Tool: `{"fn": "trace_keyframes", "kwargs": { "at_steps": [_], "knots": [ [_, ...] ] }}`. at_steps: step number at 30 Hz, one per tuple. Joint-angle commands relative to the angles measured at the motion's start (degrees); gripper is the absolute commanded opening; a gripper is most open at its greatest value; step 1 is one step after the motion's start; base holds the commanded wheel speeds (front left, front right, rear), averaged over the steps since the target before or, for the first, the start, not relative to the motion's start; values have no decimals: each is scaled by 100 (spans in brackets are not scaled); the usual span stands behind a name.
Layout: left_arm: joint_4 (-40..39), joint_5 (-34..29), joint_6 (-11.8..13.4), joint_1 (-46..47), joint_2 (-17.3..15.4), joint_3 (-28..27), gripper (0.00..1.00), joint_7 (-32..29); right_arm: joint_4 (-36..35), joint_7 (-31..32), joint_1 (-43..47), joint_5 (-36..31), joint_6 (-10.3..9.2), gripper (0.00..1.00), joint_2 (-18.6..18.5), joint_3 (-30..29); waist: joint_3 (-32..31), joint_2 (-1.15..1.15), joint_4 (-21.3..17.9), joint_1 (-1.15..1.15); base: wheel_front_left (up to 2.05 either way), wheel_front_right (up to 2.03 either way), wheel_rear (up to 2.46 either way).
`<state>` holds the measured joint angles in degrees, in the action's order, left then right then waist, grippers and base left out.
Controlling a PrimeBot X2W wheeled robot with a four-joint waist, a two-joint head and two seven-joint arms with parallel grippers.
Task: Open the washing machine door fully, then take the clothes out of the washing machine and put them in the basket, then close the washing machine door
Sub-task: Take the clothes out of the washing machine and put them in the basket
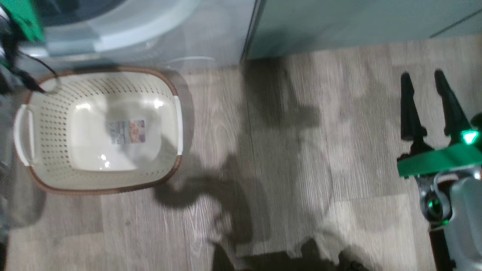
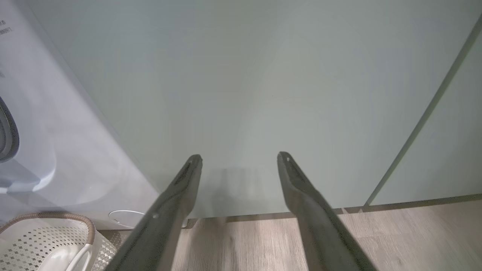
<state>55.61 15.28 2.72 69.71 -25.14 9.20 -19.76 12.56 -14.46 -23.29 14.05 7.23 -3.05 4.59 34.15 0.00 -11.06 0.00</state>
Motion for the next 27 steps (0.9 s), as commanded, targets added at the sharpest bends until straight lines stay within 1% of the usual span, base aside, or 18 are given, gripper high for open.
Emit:
{"fn": "trace_keyframes", "kwargs": {
  "at_steps": [1,9,16,17,18,21,25,27],
  "knots": [
    [-223,82,-50,-65,-190,-97,0,57,-118,-54,206,-28,25,100,17,42,-243,0,106,0,0,0,0],
    [-589,442,-389,-972,133,-97,0,106,-25,-54,489,-154,25,100,17,4,-902,0,339,0,0,0,0],
    [-1328,566,-484,-2029,311,54,0,-52,56,-54,769,-242,25,100,8,-43,-1399,0,543,0,0,0,0],
    [-1460,578,-473,-2204,326,75,0,-88,70,-54,806,-244,25,100,-1,-38,-1468,0,563,0,0,0,0],
    [-1739,609,-433,-2567,366,110,0,-165,89,-54,868,-240,25,100,-19,-36,-1590,0,594,0,0,0,0],
    [-2116,648,-343,-3128,465,190,0,-318,112,-54,952,-230,25,100,-47,-52,-1754,0,646,0,0,0,0],
    [-2495,626,-155,-3749,587,313,0,-458,106,-54,1026,-230,25,100,-81,-51,-1876,0,716,0,0,0,0],
    [-2593,533,-8,-3989,622,401,0,-494,108,-54,1037,-230,25,100,-102,-36,-1906,0,737,0,0,0,0]
  ]
}}
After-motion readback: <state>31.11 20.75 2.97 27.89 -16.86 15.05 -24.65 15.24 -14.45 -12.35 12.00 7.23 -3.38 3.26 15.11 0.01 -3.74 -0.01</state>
